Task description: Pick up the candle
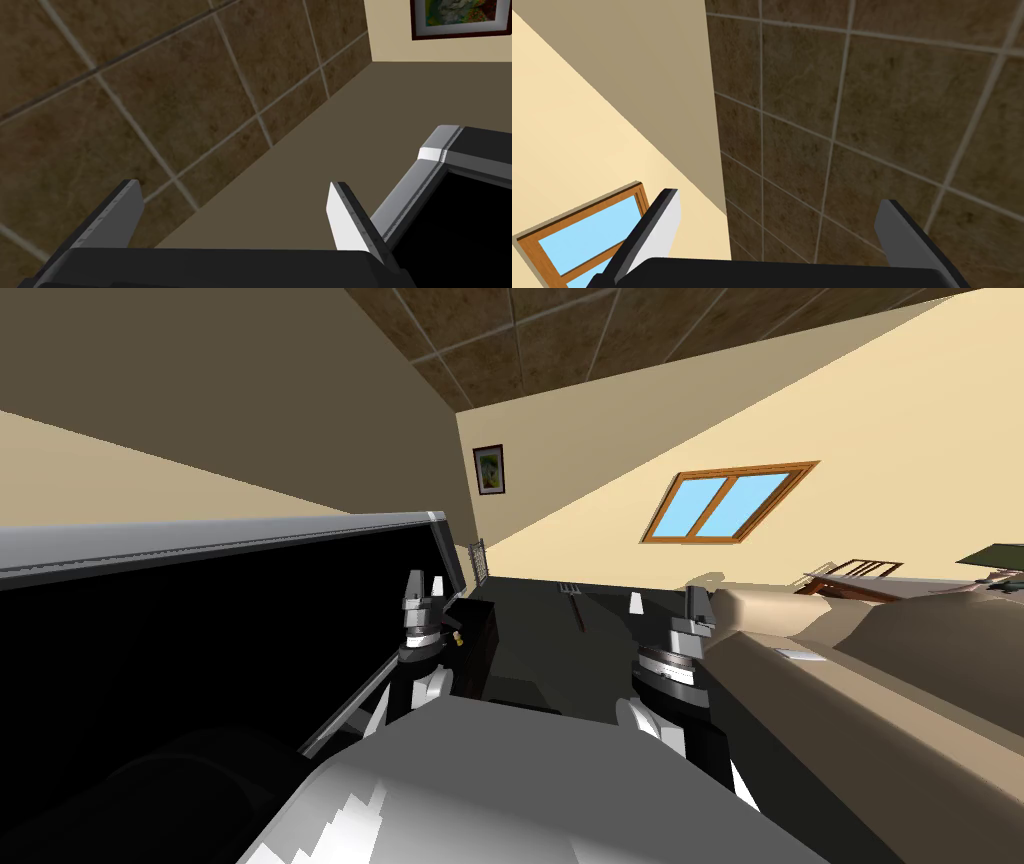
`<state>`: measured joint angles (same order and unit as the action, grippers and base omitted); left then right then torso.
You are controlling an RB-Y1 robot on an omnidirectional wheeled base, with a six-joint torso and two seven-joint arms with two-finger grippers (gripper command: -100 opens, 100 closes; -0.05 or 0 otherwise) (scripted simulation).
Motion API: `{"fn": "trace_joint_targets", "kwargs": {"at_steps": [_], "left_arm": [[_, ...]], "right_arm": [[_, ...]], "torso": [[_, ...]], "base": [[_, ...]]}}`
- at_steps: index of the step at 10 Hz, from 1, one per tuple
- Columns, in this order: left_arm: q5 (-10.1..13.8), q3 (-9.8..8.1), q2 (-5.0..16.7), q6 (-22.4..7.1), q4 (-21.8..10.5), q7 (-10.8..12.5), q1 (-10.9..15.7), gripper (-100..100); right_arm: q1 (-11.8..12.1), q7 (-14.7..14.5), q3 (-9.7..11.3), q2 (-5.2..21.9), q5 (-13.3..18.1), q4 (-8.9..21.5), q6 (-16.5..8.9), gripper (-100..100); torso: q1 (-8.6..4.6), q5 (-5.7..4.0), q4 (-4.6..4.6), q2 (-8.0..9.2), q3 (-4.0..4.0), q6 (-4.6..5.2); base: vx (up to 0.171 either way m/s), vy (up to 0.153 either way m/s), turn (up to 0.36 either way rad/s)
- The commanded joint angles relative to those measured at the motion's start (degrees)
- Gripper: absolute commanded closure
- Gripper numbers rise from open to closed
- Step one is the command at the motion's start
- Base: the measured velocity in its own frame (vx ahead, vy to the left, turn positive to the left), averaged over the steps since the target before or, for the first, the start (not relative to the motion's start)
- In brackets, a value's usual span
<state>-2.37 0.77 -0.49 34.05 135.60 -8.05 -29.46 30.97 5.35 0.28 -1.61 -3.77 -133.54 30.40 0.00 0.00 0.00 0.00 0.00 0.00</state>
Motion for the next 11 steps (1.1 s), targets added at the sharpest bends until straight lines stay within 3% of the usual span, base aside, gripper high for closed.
{"fn": "trace_joint_targets", "kwargs": {"at_steps": [1, 7, 11], "left_arm": [[0.4, -0.49, 2.1, -0.4, -2.5, -0.7, 0.1, -100], [1.0, -2.41, 6.3, -2.2, -12.5, -3.6, 1.0, -100], [1.0, -3.25, 7.4, -3.0, -18.2, -4.8, 1.6, -100]], "right_arm": [[0.0, 0.0, 0.0, 0.0, 0.0, 0.0, 0.0, 0], [0.0, 0.0, 0.0, 0.0, 0.0, 0.0, 0.0, 0], [0.0, 0.0, 0.0, 0.0, 0.0, 0.0, 0.0, 0]], "torso": [[0.00, 0.00, 0.00, 0.00, 0.00, 0.00], [-0.08, -0.02, -0.04, -0.17, -0.10, 0.00], [-0.07, -0.01, -0.03, -0.15, -0.09, 0.00]], "base": [[0.019, -0.015, 0.022], [0.038, -0.030, 0.030], [0.032, -0.019, 0.024]]}}
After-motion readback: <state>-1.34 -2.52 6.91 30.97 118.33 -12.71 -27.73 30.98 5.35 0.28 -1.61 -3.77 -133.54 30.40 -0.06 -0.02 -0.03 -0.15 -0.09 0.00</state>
